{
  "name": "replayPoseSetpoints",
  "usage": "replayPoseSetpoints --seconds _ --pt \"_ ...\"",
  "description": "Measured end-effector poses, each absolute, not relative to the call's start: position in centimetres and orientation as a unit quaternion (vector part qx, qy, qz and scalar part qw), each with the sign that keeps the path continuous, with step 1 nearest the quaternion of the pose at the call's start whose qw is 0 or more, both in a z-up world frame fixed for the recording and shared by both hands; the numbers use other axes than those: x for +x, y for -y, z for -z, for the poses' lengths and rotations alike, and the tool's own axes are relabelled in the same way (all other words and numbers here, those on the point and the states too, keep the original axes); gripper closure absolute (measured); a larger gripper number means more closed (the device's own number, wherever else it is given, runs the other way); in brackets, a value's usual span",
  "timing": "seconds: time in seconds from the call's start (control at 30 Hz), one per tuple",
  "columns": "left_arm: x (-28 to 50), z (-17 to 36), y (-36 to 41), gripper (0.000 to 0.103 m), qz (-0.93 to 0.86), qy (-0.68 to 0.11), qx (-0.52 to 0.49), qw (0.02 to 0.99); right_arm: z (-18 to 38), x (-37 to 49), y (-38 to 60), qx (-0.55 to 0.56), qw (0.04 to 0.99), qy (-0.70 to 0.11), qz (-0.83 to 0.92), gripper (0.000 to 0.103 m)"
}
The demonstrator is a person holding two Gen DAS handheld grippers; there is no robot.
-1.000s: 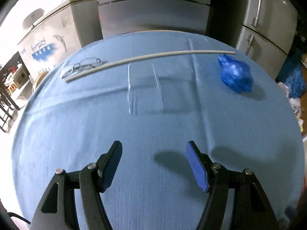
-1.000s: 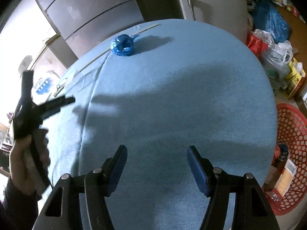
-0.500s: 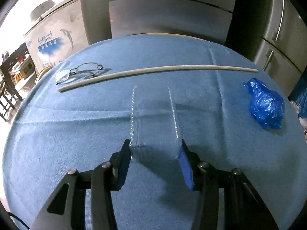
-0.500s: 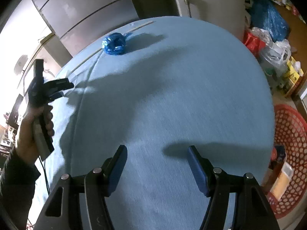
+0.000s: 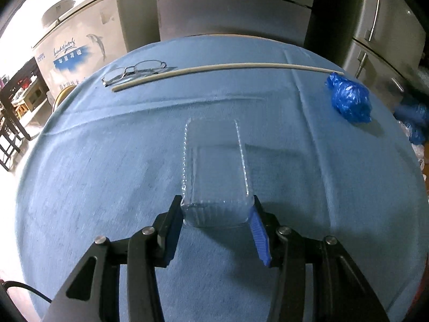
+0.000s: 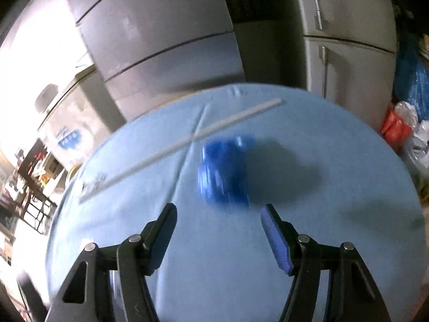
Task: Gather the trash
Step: 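Grasp the blue plastic bag with the right tool while the left tool holds the container, then carry the container and blue bag with both tools to the red basket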
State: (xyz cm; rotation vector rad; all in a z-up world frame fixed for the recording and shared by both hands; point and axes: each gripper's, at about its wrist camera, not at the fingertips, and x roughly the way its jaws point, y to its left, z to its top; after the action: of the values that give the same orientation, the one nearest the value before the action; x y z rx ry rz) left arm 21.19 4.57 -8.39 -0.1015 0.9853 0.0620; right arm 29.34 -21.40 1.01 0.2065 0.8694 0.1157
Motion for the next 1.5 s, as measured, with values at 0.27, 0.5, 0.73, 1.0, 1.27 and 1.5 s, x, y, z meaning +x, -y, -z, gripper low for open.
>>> replayPoseSetpoints --seconds 0.27,0.5,0.73,1.0,1.27,1.5 --pt "21.2 8.4 -4.7 0.053 -0.025 -0.474 -0.04 0.879 4.4 36.2 19.0 0.02 0.865 -0.502 -0.01 0.042" --pt "21.6 8.4 -4.8 0.053 -0.023 -0.475 -0.038 0.879 2.5 31.9 19.0 0.005 0.881 -0.471 -0.042 0.051" --pt "20.6 8.1 -4.8 0.053 -0.028 -0.486 -0.044 0.873 1.9 22.5 18.4 0.007 0.886 -0.456 -0.083 0.051" --pt "16.9 6.6 -3.7 0.053 -0.019 -0.479 -0.038 0.877 3.1 12.5 20.0 0.059 0.876 -0.47 -0.094 0.051" --pt "12.8 5.5 -1.0 0.053 0.009 -0.474 -0.022 0.88 2.7 6.7 22.2 0.083 0.878 -0.465 -0.082 0.051" --pt "10.7 5.0 1.3 0.053 0.029 -0.474 -0.008 0.88 2.4 4.0 23.5 0.102 0.879 -0.461 -0.074 0.051"
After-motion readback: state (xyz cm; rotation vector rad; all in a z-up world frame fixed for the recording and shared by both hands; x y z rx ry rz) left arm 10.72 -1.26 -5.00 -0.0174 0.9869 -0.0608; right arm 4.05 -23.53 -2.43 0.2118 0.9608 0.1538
